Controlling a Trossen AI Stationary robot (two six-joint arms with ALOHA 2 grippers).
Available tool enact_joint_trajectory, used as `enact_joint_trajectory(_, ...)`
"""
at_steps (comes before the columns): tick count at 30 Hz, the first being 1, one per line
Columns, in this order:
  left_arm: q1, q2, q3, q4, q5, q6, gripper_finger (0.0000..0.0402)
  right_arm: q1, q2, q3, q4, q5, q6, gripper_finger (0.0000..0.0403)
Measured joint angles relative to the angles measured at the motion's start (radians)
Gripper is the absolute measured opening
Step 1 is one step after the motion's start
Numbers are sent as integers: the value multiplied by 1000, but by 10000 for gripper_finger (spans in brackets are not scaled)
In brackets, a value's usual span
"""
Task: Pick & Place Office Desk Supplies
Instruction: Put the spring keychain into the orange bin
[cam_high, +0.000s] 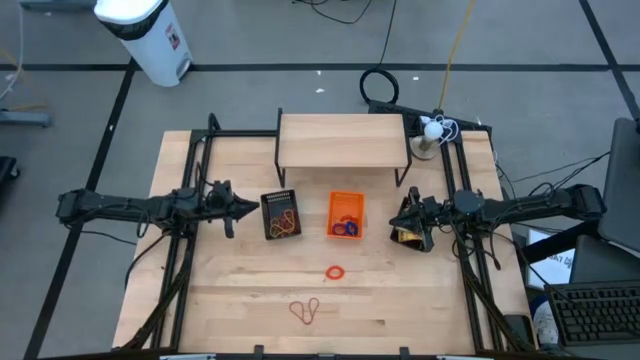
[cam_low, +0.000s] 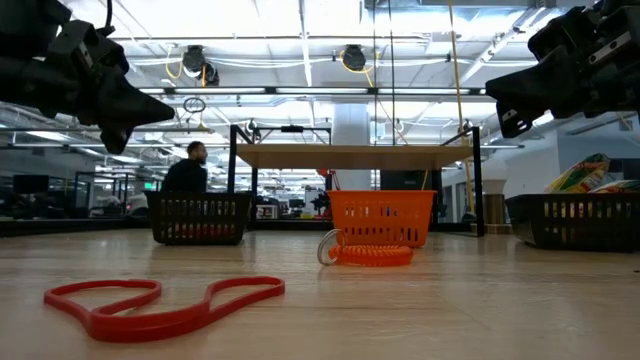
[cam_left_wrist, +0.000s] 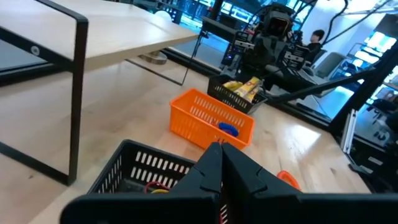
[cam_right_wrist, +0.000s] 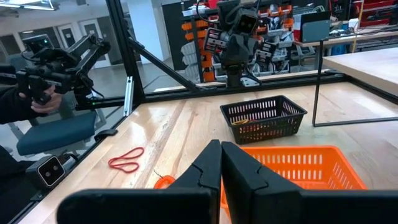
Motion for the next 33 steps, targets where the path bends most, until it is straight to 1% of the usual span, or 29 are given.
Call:
enact_joint_trajectory(4, 0, 0, 0, -9, 5, 13, 7, 0, 0, 0, -2, 0, -1, 4)
enact_joint_trajectory(8, 0, 0, 0, -44, -12, 9, 8, 0, 0, 0, -4, 0, -7, 4)
enact_joint_trajectory(10, 0, 0, 0, -60, -13, -7, 3, 0, 0, 0, -4, 0, -7, 4)
enact_joint_trajectory(12, 0, 2, 1, -79, -11, -62, 3, 0, 0, 0, -4, 0, -7, 4)
enact_joint_trajectory(15, -28, 55, 43, -88, 20, -111, 2, -1, 0, 0, -4, 0, -9, 4)
enact_joint_trajectory(16, -49, 84, 70, -98, 9, -119, 2, -2, 0, 0, -3, 1, -11, 4)
enact_joint_trajectory(19, -137, 223, 198, -149, -86, -102, 1, -1, 0, 0, -4, 25, -17, 4)
enact_joint_trajectory(22, -223, 422, 374, -218, -171, -104, 1, -1, 0, 0, -3, 54, -17, 4)
enact_joint_trajectory(24, -265, 572, 492, -266, -194, -120, 1, -1, 0, 0, 0, 56, -16, 4)
enact_joint_trajectory(26, -295, 734, 602, -301, -194, -122, 2, -1, 0, 0, 9, 54, -16, 4)
enact_joint_trajectory(28, -314, 879, 701, -333, -169, -135, 5, -1, 0, 0, 13, 53, -16, 4)
enact_joint_trajectory(33, -331, 1192, 919, -337, -37, -148, 29, -1, 0, 0, 24, 50, 11, 4)
